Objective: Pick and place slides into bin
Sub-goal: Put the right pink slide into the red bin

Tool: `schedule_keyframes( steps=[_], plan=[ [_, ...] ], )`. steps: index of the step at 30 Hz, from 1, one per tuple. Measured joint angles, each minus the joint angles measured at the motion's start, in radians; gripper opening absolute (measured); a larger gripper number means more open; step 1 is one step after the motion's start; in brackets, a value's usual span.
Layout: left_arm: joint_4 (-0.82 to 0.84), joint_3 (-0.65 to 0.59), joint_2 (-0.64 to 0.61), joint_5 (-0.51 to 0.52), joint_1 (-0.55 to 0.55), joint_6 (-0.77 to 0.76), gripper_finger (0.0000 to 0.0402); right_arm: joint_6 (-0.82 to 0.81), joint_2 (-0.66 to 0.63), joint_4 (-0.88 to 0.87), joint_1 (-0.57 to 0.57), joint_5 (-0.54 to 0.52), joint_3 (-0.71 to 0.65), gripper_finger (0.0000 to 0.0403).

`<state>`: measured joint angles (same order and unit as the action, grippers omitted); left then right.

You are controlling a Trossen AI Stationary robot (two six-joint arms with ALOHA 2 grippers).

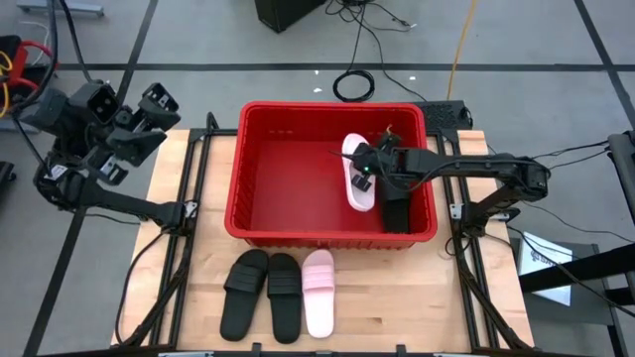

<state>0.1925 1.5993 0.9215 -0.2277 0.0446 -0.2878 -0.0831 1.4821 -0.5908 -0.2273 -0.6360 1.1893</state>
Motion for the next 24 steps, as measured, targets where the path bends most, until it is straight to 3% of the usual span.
schedule_keyframes(
  steps=[6,24],
  plan=[
    [-0.001,0.000,0.000,0.000,0.019,-0.002,0.0186,0.021,0.001,0.061,-0.045,-0.003,-0.085,0.0004],
    [-0.003,0.000,0.001,0.017,0.030,-0.008,0.0186,0.218,0.092,0.202,-0.159,0.076,-0.087,0.0004]
  ],
)
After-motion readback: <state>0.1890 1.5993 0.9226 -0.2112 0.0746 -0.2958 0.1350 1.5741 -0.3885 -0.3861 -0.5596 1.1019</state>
